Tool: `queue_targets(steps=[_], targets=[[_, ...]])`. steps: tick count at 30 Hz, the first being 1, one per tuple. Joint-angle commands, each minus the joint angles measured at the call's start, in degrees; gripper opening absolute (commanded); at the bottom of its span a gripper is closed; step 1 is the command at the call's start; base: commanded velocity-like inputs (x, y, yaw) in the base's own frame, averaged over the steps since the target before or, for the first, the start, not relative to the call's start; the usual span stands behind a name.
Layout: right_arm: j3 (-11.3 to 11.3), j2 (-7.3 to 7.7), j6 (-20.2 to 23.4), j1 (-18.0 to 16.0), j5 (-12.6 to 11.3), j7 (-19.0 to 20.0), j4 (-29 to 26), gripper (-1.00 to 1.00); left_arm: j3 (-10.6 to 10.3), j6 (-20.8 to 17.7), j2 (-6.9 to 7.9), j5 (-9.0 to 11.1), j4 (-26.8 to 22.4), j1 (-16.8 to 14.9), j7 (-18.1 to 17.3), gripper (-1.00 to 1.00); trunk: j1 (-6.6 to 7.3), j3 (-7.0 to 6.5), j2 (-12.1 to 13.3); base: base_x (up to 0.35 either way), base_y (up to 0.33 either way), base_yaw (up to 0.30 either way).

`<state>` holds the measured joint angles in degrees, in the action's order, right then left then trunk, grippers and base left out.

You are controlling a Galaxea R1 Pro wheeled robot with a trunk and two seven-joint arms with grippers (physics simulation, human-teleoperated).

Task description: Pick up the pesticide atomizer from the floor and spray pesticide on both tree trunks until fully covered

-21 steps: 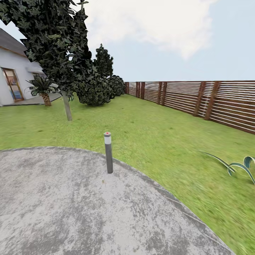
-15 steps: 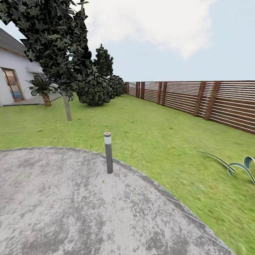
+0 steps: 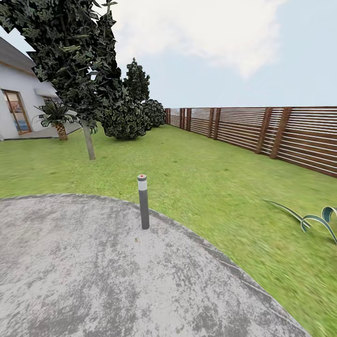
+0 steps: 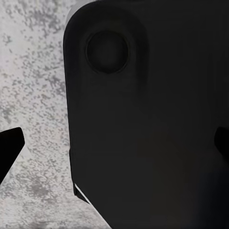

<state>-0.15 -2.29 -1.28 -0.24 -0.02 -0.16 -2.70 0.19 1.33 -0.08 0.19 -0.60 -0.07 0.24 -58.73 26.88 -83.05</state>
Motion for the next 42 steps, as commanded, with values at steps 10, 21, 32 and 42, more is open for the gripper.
queue_targets(steps=[10,21,32,42], targets=[[0.0,0.21,-1.3,0.0,0.1,-0.1,-1.7,1.00,-0.2,1.8,0.15,0.0,-1.5,-0.1,0.0,1.00,0.00,0.05,0.0,0.000,0.000,0.000],[-0.1,3.48,-2.6,0.0,0.2,-0.2,-5.3,1.00,-0.1,5.3,1.19,0.8,-5.1,-1.2,0.1,1.00,0.00,0.05,0.0,0.000,0.000,0.000],[-0.2,7.43,-3.6,-0.2,0.2,-0.2,-31.2,1.00,-0.1,6.6,1.25,0.7,-13.1,-11.6,0.2,1.00,0.00,0.05,0.0,0.000,0.000,0.000],[-0.2,7.47,-9.7,-2.2,0.2,-0.1,-35.0,1.00,-0.1,7.2,2.82,0.8,-13.4,-16.8,0.1,1.00,0.00,0.05,0.0,0.000,0.000,0.000]])
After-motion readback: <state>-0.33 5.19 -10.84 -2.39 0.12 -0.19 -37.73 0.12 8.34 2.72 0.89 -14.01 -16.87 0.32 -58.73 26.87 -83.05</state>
